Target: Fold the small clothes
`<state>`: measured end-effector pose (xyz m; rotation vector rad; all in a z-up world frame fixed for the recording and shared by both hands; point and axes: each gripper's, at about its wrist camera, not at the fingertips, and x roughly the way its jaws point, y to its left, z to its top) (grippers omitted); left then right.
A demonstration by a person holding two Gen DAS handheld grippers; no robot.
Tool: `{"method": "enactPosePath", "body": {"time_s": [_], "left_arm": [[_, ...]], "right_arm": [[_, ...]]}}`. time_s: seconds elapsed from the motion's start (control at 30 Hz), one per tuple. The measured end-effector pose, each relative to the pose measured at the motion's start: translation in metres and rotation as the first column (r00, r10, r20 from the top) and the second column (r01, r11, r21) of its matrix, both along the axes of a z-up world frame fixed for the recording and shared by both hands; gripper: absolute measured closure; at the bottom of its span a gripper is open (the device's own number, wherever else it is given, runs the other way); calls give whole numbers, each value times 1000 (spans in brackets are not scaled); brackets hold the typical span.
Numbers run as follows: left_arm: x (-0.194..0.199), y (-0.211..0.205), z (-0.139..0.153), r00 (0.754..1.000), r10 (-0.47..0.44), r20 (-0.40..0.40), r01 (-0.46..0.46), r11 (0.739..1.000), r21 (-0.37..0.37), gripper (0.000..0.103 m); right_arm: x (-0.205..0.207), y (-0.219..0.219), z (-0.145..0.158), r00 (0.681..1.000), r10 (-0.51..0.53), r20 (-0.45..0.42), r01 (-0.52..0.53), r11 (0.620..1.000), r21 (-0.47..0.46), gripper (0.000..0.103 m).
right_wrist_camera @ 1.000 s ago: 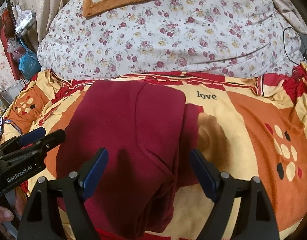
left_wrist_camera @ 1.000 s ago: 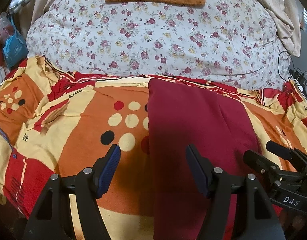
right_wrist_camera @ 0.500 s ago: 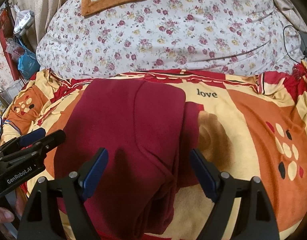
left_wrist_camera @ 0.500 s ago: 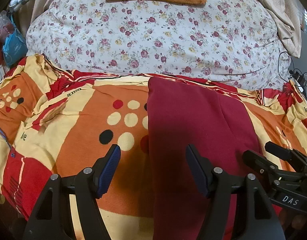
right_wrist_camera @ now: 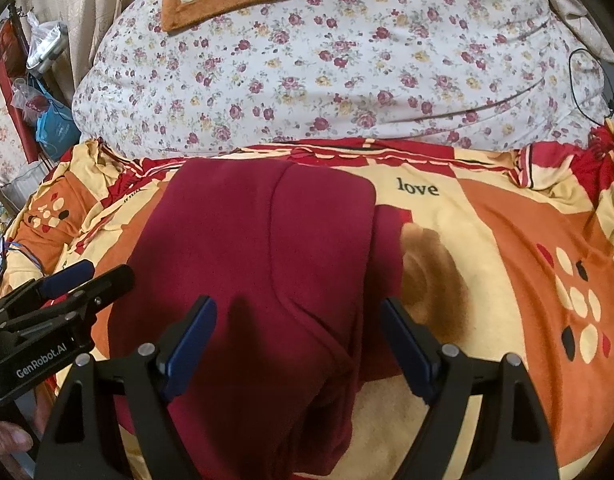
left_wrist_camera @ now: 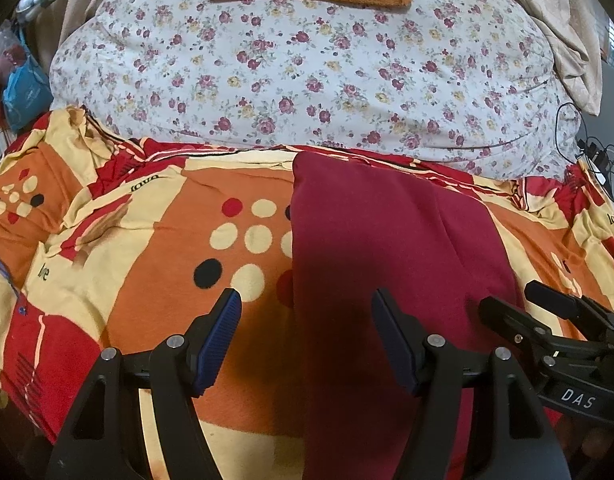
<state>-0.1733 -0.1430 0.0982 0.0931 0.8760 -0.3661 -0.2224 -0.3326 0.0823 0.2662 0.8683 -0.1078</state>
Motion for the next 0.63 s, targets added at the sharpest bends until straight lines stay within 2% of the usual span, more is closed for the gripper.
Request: {"method": "enactPosePath", "body": {"time_s": [0.27,0.4,0.63], "left_arm": [[3,0,-1,1000,-9,2,9,1000,-2,44],[5,4,-2,999,-23,28,24,999,-31,44],[28,29,-1,999,28,43,-27,999,-24,44]], "right_arm": [[3,2,-3,1000,-1,-7,1,1000,7,16],[7,2,-5,1000,2,-11,-2,1000,12,16],[3,-22,6,999,-33,43,33,999,-4,16]]}}
